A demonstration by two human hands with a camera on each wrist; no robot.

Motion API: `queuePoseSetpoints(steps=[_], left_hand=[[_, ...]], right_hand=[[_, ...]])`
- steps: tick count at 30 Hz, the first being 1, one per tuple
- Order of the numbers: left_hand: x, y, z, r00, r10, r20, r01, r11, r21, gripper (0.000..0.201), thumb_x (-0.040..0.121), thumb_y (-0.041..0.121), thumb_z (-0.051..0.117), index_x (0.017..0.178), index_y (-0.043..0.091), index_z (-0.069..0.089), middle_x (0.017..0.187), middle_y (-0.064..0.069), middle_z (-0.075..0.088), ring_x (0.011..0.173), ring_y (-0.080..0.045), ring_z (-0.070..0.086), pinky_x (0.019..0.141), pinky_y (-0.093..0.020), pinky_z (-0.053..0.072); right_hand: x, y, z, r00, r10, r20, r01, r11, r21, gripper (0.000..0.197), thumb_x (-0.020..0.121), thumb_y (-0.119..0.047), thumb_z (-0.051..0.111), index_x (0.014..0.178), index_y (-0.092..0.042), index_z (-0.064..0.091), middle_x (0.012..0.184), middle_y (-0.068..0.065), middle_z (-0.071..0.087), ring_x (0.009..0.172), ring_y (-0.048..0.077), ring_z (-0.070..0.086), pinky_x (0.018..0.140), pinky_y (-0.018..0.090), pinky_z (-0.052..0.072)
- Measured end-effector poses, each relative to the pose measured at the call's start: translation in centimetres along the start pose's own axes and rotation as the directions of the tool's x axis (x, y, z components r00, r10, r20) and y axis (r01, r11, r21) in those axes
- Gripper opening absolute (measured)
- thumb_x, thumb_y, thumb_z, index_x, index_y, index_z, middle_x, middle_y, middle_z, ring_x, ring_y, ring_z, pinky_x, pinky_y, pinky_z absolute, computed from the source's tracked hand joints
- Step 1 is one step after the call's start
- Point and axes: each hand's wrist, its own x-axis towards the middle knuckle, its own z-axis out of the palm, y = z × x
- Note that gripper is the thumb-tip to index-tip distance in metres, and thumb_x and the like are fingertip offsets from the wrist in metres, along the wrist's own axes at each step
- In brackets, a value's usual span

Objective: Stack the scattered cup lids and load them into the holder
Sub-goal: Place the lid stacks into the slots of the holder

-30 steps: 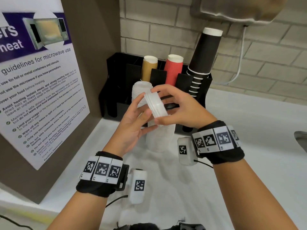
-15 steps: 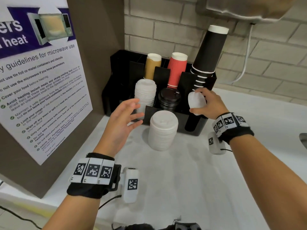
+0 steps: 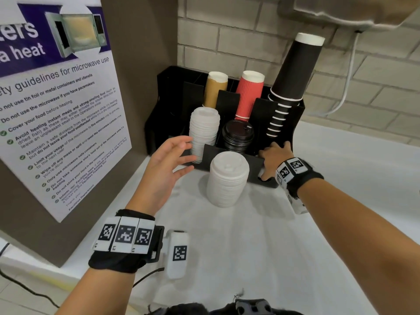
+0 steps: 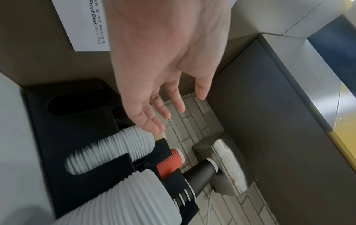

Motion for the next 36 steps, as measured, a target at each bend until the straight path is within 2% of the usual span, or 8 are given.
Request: queuePoseSetpoints(steps=[5,8,11,14,17,20,32,36], left_hand=[[0.1,0.0,-0.2,1.000,0.012,-0.005,-0.012,1.000,0.011,0.022,0.100,0.025,0.050,0.100,0.034,0.069,0.096,0.016,0.070,0.093,-0.010,0.069,0.076,-0.023,0.056],[0.2,0.0,-0.2,1.000,0.011,-0.005,-0.011,1.000,0.002,0.022,0.099,0.025,0.050,0.098,0.034,0.070,0.094,0.017,0.070,0.092,-0.009,0.069,0.074,-0.021,0.055],[0.3,-0.1,-0.2,1.000,0.000,-0.007,0.000,1.000,-0.008,0.020,0.099,0.024,0.051,0.099,0.033,0.069,0.094,0.016,0.070,0.091,-0.009,0.069,0.074,-0.021,0.055],[0.5,-0.3,0.1,1.000,-0.014,-0.010,0.014,1.000,-0.013,0.019,0.099,0.023,0.051,0.100,0.031,0.069,0.100,0.011,0.068,0.092,-0.011,0.068,0.077,-0.024,0.056],[0.6,-0.3,0.3,1.000,-0.021,-0.009,0.021,1.000,-0.017,0.020,0.099,0.022,0.052,0.098,0.032,0.070,0.101,0.007,0.066,0.092,-0.012,0.067,0.079,-0.027,0.055],[0.7,-0.3,0.2,1.000,-0.022,-0.005,0.022,1.000,-0.020,0.020,0.099,0.022,0.053,0.097,0.032,0.070,0.100,0.007,0.066,0.092,-0.013,0.067,0.080,-0.028,0.055],[0.7,-0.4,-0.2,1.000,-0.016,0.003,0.016,1.000,-0.019,0.020,0.097,0.020,0.055,0.097,0.033,0.070,0.100,0.007,0.067,0.093,-0.014,0.068,0.079,-0.027,0.055],[0.6,-1.0,0.4,0.997,-0.012,0.074,0.002,0.991,0.131,0.043,0.081,0.029,0.073,0.121,0.036,0.058,0.119,0.008,0.063,0.109,-0.011,0.063,0.087,-0.028,0.052]], right_hand=[[-1.0,0.1,-1.3,0.998,0.009,0.060,-0.011,0.999,0.031,0.045,0.075,-0.042,0.066,0.114,-0.019,0.061,0.114,0.001,0.058,0.117,0.022,0.042,0.099,0.044,0.029],[-2.2,0.7,-2.2,0.983,0.079,-0.166,-0.023,0.949,0.314,0.031,0.084,-0.022,0.064,0.114,-0.012,0.063,0.117,0.010,0.057,0.114,0.030,0.047,0.095,0.040,0.042],[-3.8,0.1,-3.2,0.895,0.144,-0.422,0.228,0.666,0.710,0.023,0.085,-0.004,0.061,0.108,-0.007,0.064,0.113,0.014,0.060,0.104,0.028,0.056,0.093,0.035,0.046],[-5.3,-2.7,-4.4,0.872,0.049,-0.486,0.414,0.457,0.788,0.030,0.085,-0.018,0.070,0.112,-0.016,0.059,0.116,0.005,0.060,0.106,0.014,0.054,0.096,0.031,0.046],[-5.9,-5.1,-4.4,0.925,-0.107,-0.365,0.371,0.471,0.801,0.066,0.069,-0.047,0.079,0.120,-0.032,0.040,0.126,0.000,0.046,0.114,0.016,0.048,0.094,0.032,0.044],[-5.9,-6.4,-3.9,0.940,-0.098,-0.326,0.326,0.540,0.776,0.081,0.060,-0.046,0.085,0.120,-0.035,0.032,0.124,-0.004,0.036,0.109,0.019,0.045,0.085,0.032,0.041],[-6.6,-7.0,-4.6,0.941,-0.006,-0.338,0.284,0.559,0.779,0.075,0.063,-0.039,0.082,0.121,-0.031,0.035,0.121,-0.005,0.038,0.108,0.020,0.047,0.096,0.053,0.043],[-7.7,-7.0,-6.0,0.884,0.082,-0.460,0.403,0.363,0.840,0.070,0.066,-0.031,0.084,0.120,-0.026,0.039,0.121,-0.003,0.043,0.111,0.015,0.045,0.096,0.038,0.042]])
